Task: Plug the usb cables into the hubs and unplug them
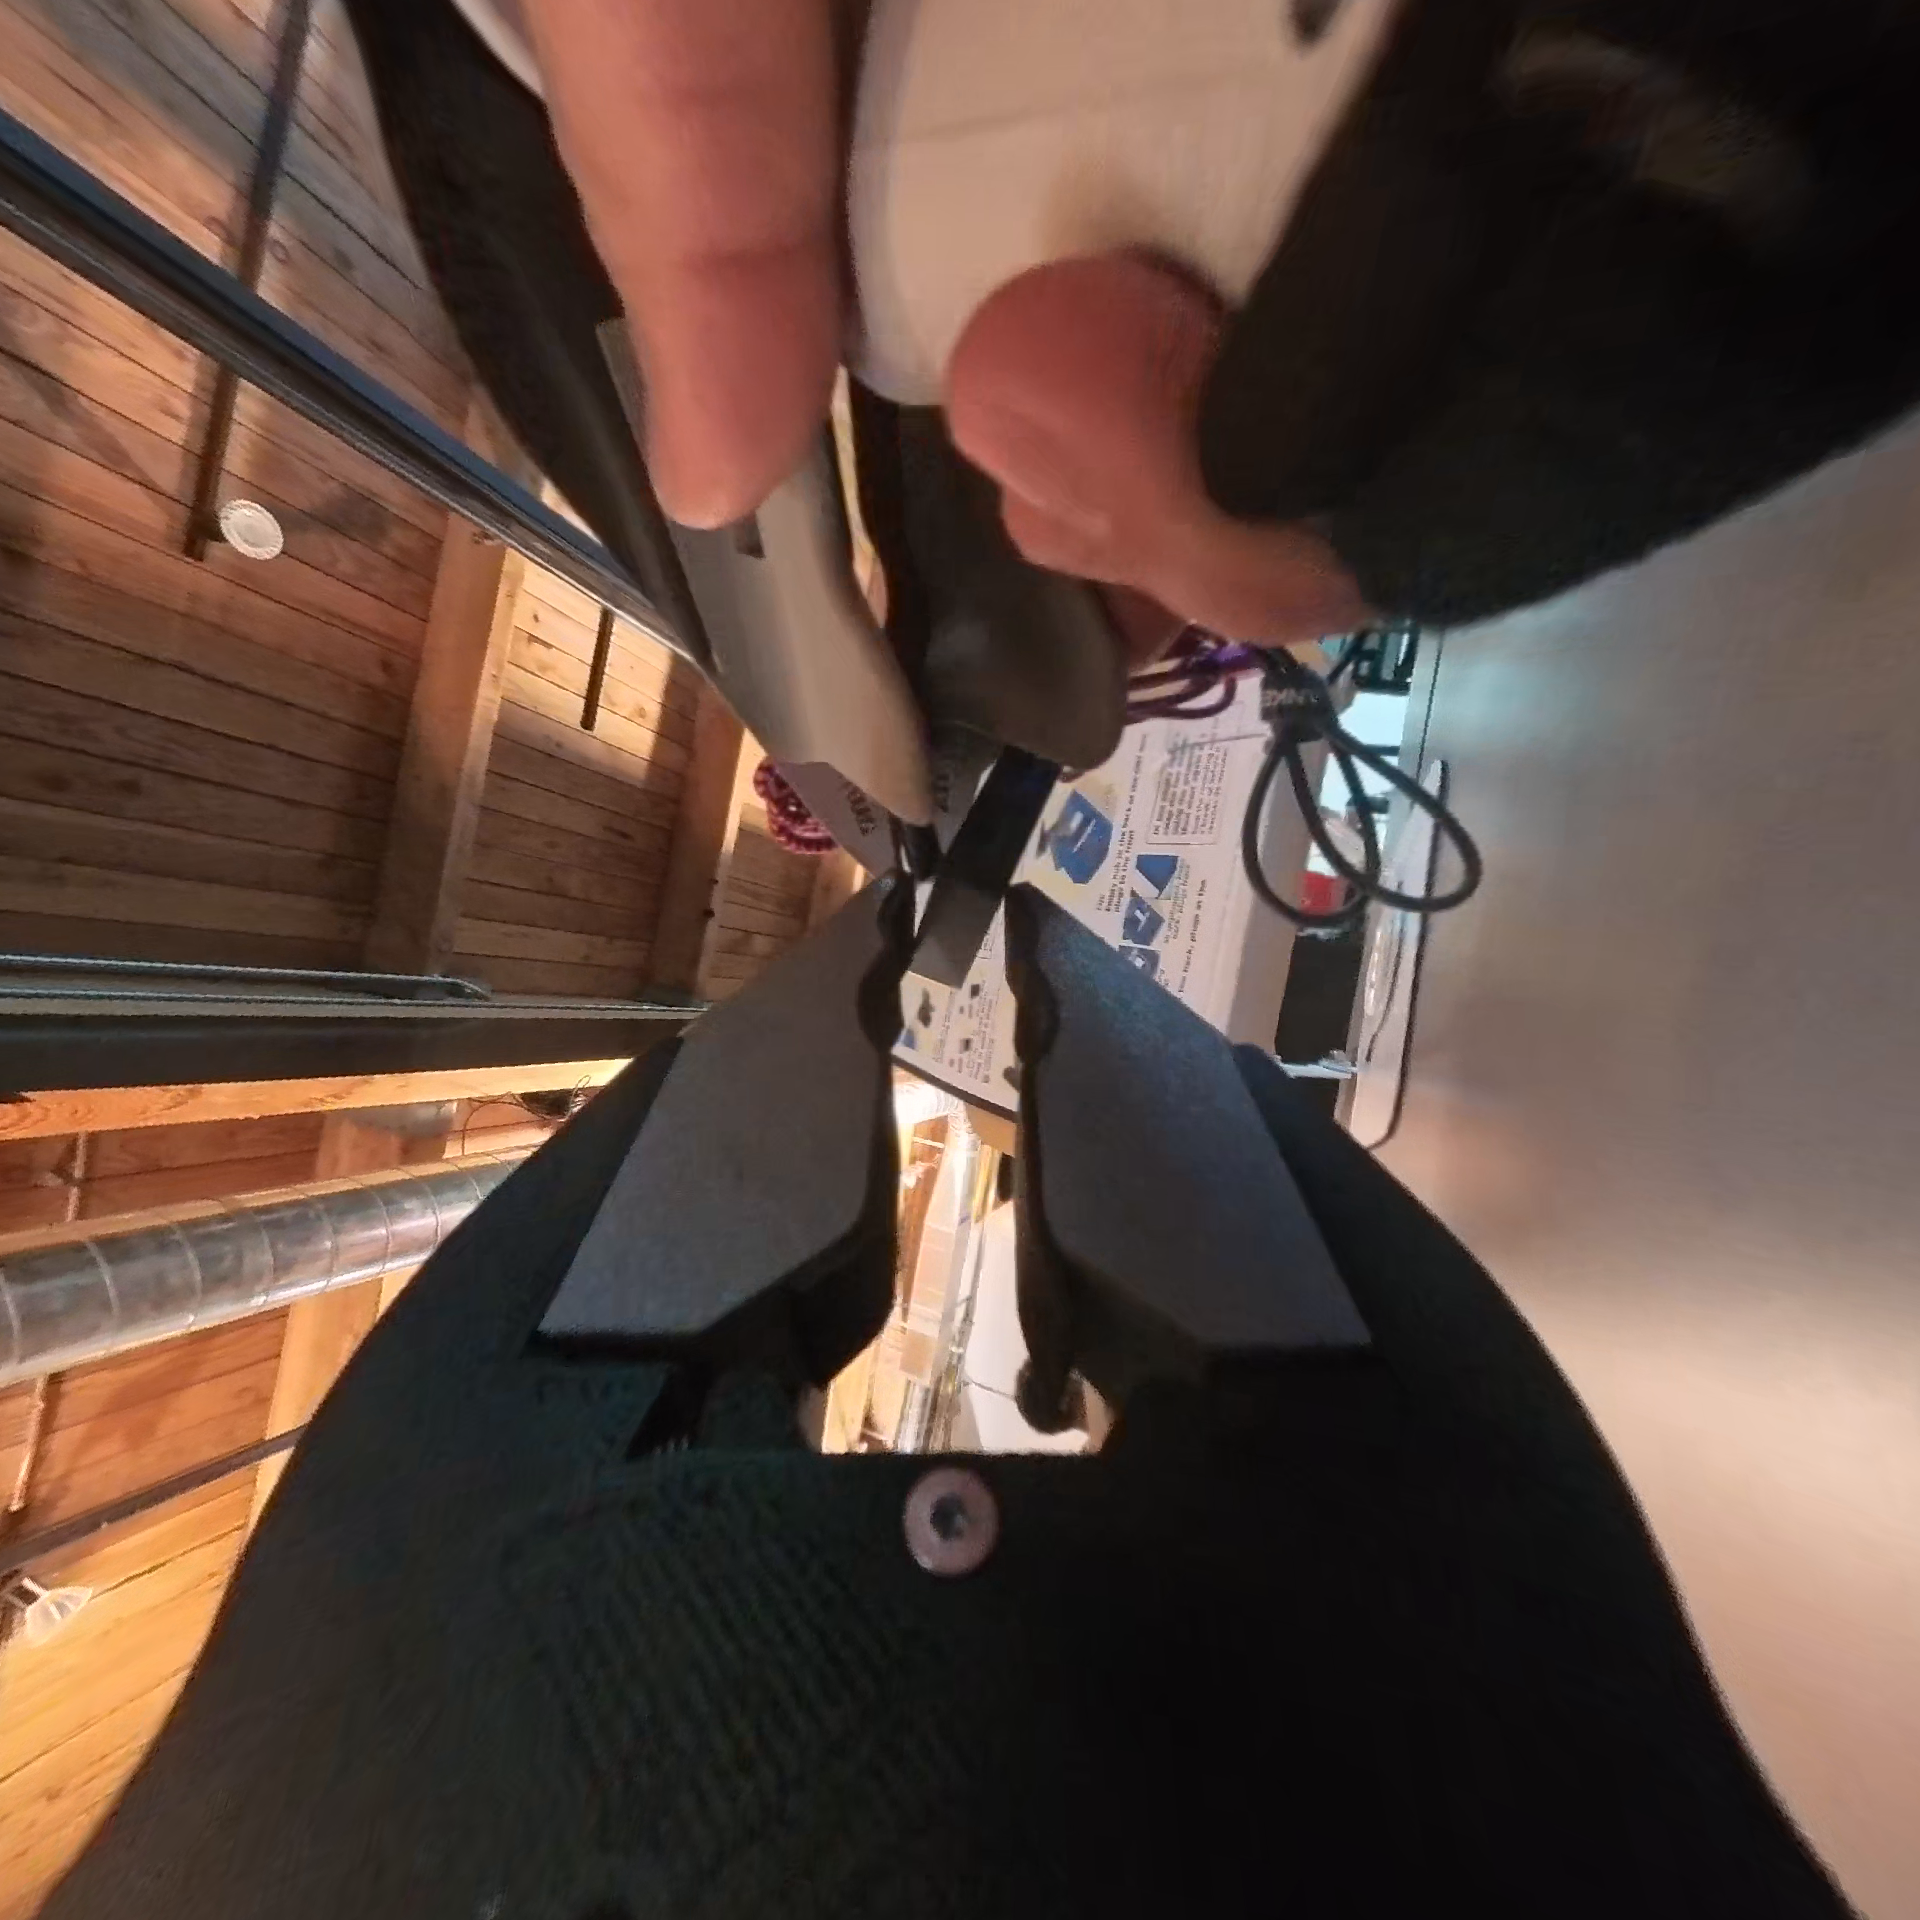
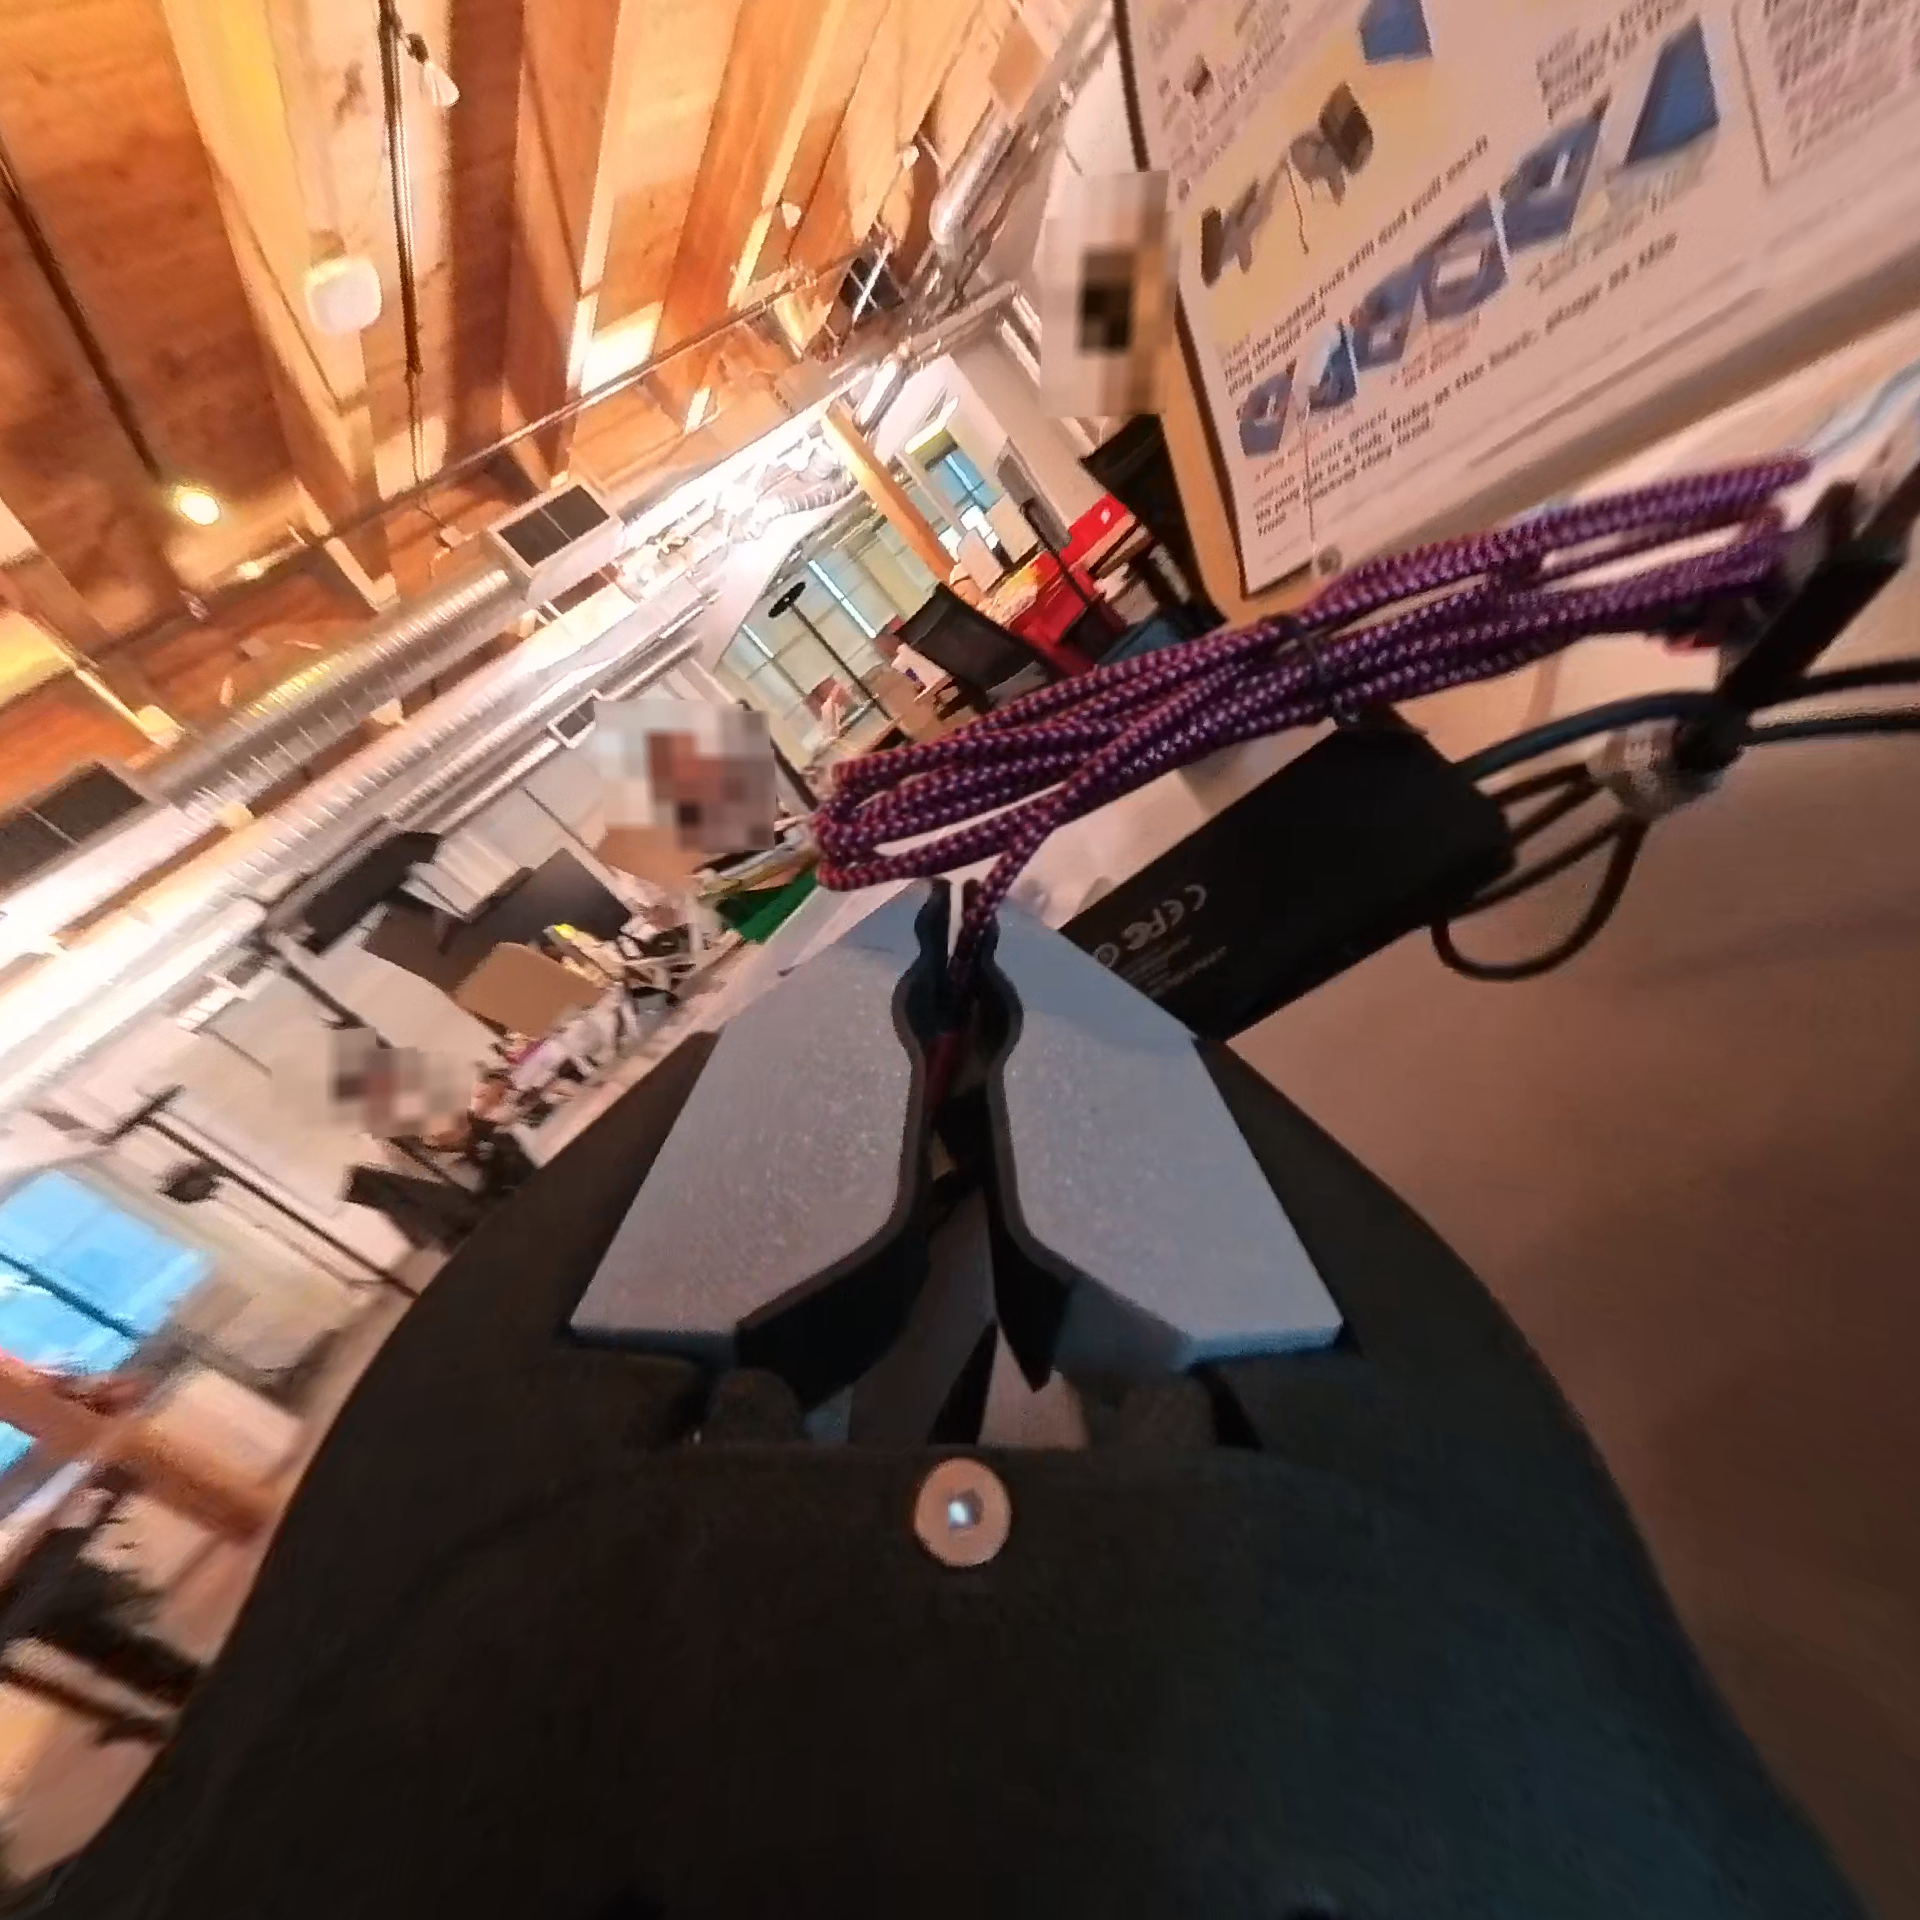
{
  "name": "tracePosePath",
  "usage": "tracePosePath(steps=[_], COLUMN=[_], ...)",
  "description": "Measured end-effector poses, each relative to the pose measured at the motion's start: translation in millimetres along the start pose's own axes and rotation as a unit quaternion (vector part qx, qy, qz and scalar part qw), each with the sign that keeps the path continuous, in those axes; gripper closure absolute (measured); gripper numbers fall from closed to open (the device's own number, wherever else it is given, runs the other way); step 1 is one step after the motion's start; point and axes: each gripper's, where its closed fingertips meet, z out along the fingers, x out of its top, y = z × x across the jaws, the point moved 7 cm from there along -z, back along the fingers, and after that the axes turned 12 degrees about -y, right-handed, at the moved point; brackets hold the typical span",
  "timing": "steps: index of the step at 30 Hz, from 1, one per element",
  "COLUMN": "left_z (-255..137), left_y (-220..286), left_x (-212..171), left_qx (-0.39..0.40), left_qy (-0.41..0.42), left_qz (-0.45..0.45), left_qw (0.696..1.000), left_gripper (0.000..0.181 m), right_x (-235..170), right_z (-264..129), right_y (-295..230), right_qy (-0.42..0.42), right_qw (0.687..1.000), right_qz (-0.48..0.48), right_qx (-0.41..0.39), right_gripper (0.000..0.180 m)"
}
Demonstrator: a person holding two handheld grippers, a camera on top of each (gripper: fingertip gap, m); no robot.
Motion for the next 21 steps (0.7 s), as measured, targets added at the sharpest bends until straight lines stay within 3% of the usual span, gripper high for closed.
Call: tracePosePath(steps=[21], left_z=[-0.2], left_y=[1.5], left_x=[-1.0], left_qx=[0.006], left_qy=[-0.006], left_qz=[0.0], left_qw=[1.0], left_gripper=[0.166], right_x=[7.1], right_z=[5.3], right_y=[-1.5], right_qy=[-0.032], right_qw=[0.99], right_qz=[-0.133], right_qx=[-0.016], right_gripper=[0.178])
